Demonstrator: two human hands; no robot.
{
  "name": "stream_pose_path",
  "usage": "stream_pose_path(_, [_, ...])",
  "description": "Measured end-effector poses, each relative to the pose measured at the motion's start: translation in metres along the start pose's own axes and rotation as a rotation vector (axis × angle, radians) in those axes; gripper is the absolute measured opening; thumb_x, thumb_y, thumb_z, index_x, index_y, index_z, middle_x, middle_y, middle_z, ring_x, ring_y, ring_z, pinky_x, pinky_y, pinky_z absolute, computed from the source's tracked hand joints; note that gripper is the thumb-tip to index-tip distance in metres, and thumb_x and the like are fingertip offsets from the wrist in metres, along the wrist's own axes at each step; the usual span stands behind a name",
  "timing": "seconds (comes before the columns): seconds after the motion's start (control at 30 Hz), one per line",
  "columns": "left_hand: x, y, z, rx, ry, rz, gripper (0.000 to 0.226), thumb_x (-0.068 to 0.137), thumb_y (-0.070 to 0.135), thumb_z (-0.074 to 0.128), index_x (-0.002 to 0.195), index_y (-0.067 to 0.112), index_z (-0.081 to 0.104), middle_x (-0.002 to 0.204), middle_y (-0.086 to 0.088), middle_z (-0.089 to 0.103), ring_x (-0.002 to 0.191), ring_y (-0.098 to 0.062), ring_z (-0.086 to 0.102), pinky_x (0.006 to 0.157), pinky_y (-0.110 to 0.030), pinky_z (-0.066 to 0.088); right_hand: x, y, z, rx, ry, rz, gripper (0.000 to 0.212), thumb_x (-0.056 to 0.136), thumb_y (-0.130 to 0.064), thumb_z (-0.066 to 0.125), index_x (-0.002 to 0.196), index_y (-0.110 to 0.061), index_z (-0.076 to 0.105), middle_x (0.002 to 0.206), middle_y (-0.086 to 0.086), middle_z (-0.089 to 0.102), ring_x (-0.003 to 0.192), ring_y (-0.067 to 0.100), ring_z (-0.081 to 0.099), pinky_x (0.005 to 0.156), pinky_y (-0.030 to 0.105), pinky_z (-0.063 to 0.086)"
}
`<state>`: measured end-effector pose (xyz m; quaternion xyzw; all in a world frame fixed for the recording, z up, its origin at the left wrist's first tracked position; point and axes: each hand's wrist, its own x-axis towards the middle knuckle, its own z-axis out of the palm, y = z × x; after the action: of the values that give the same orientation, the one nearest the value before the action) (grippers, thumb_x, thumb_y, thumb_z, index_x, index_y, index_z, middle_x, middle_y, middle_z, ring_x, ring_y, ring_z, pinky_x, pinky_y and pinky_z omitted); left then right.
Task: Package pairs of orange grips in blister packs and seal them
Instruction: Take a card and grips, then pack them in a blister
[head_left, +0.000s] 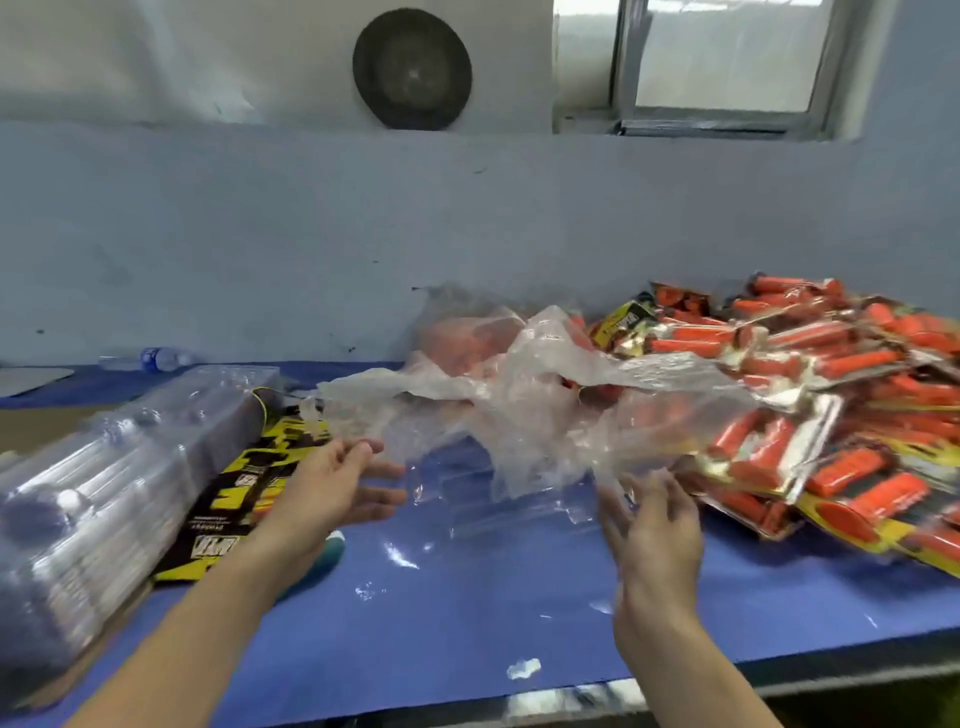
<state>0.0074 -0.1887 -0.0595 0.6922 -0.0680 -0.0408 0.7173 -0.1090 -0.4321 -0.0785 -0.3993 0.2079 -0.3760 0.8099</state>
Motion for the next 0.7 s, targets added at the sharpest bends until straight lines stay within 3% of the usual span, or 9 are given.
stream_pose_path(0.07, [0.002, -0.014, 0.013, 0.078, 0.039, -0.066, 0.022, 0.107, 0.018, 0.039, 0.114, 0.005, 0.055, 0.088, -0.016, 0.074, 0.057, -0.026, 0.070, 0.047, -0.029, 0.055, -0.001, 0.013, -0.017, -0.157, 0.037, 0.073, 0.049, 0.098, -0.027, 0.052, 0.143, -0.016, 0.037, 0.094, -0.001, 0.059, 0.102, 0.028, 0.063, 0.079, 0.033, 0.053])
stream_pose_path(0.1, [0.004, -0.023, 0.015, 0.105, 0.043, -0.111, 0.022, 0.107, 0.017, 0.038, 0.114, 0.003, 0.055, 0.087, -0.016, 0.073, 0.053, -0.024, 0.068, 0.045, -0.028, 0.053, -0.002, 0.018, -0.026, -0.262, 0.079, 0.089, 0.056, 0.096, -0.026, 0.053, 0.146, -0.012, 0.032, 0.097, 0.003, 0.059, 0.087, 0.024, 0.062, 0.077, 0.036, 0.047])
stream_pose_path(0.13, [0.005, -0.033, 0.016, 0.127, 0.042, -0.149, 0.022, 0.107, 0.015, 0.039, 0.115, 0.002, 0.054, 0.087, -0.017, 0.071, 0.049, -0.022, 0.066, 0.043, -0.026, 0.052, -0.005, 0.021, -0.035, -0.353, 0.126, 0.093, 0.057, 0.094, -0.026, 0.054, 0.145, -0.009, 0.033, 0.110, 0.010, 0.061, 0.088, 0.018, 0.051, 0.080, 0.040, 0.044])
stream_pose_path(0.2, [0.008, -0.049, 0.017, 0.153, 0.052, -0.197, 0.021, 0.106, 0.013, 0.039, 0.116, 0.000, 0.052, 0.084, -0.017, 0.068, 0.042, -0.020, 0.063, 0.039, -0.023, 0.050, -0.013, 0.021, -0.047, -0.425, 0.211, 0.120, 0.052, 0.092, -0.024, 0.055, 0.140, -0.009, 0.040, 0.133, 0.015, 0.055, 0.112, 0.031, 0.054, 0.090, 0.044, 0.041])
stream_pose_path(0.33, [0.015, -0.068, 0.012, 0.182, 0.078, -0.272, 0.018, 0.105, 0.011, 0.043, 0.113, -0.002, 0.052, 0.083, -0.018, 0.067, 0.044, -0.020, 0.064, 0.039, -0.022, 0.050, -0.022, 0.009, -0.051, -0.496, 0.249, 0.123, 0.066, 0.097, -0.023, 0.051, 0.155, -0.016, 0.020, 0.157, 0.009, 0.028, 0.137, 0.027, 0.035, 0.098, 0.040, 0.032])
stream_pose_path(0.43, [0.018, -0.073, 0.007, 0.221, 0.085, -0.293, 0.016, 0.105, 0.011, 0.043, 0.108, -0.001, 0.052, 0.085, -0.019, 0.067, 0.050, -0.023, 0.064, 0.041, -0.024, 0.052, -0.029, 0.006, -0.037, -0.539, 0.037, -0.099, 0.057, 0.099, -0.023, 0.048, 0.148, -0.041, 0.026, 0.155, -0.007, 0.030, 0.125, 0.006, 0.039, 0.094, 0.030, 0.033])
stream_pose_path(0.53, [0.020, -0.073, 0.006, 0.266, 0.093, -0.291, 0.013, 0.105, 0.013, 0.042, 0.105, 0.003, 0.050, 0.088, -0.020, 0.061, 0.054, -0.026, 0.060, 0.041, -0.025, 0.051, -0.019, 0.009, -0.015, -0.716, -0.314, -0.310, 0.049, 0.098, -0.023, 0.047, 0.137, -0.050, 0.035, 0.138, -0.025, 0.039, 0.104, -0.019, 0.044, 0.077, 0.007, 0.039])
stream_pose_path(0.6, [0.023, -0.075, 0.004, 0.275, 0.115, -0.287, 0.008, 0.103, 0.009, 0.041, 0.106, 0.007, 0.048, 0.090, -0.020, 0.054, 0.053, -0.025, 0.055, 0.041, -0.024, 0.045, -0.004, 0.014, 0.001, -0.916, -0.499, -0.474, 0.048, 0.097, -0.020, 0.048, 0.136, -0.045, 0.038, 0.131, -0.026, 0.040, 0.111, -0.013, 0.043, 0.084, 0.009, 0.037])
stream_pose_path(0.7, [0.029, -0.078, -0.004, 0.345, 0.130, -0.253, 0.021, 0.102, 0.004, 0.039, 0.121, 0.011, 0.040, 0.092, -0.020, 0.054, 0.056, -0.026, 0.053, 0.049, -0.031, 0.044, 0.021, 0.034, 0.018, -1.244, -0.634, -0.702, 0.045, 0.097, -0.019, 0.048, 0.141, -0.028, 0.042, 0.131, -0.011, 0.049, 0.121, 0.013, 0.042, 0.095, 0.020, 0.029])
